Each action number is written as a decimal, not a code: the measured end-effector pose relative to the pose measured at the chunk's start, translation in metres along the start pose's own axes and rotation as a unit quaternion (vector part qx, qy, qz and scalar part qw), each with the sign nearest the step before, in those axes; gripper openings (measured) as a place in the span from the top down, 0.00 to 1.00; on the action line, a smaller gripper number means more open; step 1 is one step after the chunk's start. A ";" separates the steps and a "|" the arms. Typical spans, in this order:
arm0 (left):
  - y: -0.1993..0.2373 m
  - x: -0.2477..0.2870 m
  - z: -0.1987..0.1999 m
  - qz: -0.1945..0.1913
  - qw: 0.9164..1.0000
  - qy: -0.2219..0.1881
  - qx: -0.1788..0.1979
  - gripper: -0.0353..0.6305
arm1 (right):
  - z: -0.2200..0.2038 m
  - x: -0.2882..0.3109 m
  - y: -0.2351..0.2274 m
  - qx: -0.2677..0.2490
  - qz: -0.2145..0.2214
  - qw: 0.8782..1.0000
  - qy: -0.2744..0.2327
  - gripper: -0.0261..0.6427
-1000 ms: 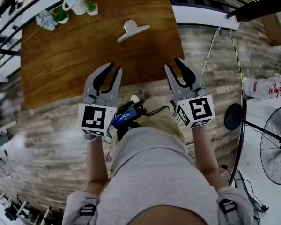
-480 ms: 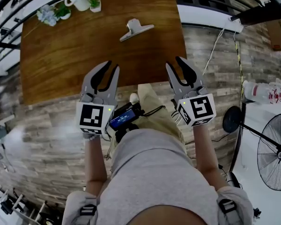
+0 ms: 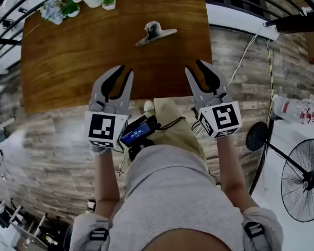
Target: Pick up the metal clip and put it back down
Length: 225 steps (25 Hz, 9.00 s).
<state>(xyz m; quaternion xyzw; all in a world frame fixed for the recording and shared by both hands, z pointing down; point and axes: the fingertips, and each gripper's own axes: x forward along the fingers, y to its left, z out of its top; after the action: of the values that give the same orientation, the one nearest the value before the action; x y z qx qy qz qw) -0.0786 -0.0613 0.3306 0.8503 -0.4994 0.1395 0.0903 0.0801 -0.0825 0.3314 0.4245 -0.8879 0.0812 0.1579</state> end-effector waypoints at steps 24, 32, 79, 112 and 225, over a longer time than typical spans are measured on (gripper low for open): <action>0.047 0.039 -0.029 0.055 0.996 0.037 -0.061 0.83 | -0.011 0.115 -0.016 -0.018 0.082 0.995 0.057 0.65; 0.057 0.054 -0.044 0.061 0.994 0.050 -0.077 0.83 | -0.024 0.149 -0.018 -0.022 0.098 0.992 0.078 0.60; 0.068 0.090 -0.078 0.066 0.988 0.084 -0.108 0.83 | -0.094 0.245 -0.010 0.015 0.129 0.977 0.169 0.56; 0.054 0.123 -0.086 0.005 0.986 0.106 -0.129 0.80 | -0.032 0.209 -0.009 0.100 0.139 0.979 0.113 0.57; 0.047 0.140 -0.041 -0.039 0.993 0.107 -0.031 0.80 | 0.008 0.180 -0.036 0.065 0.053 0.995 0.062 0.57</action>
<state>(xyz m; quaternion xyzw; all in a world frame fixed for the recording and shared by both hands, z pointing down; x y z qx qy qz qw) -0.0608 -0.1873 0.4160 0.8462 -0.4570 0.2108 0.1753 0.0003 -0.2383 0.3867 0.3807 -0.8903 0.1731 0.1804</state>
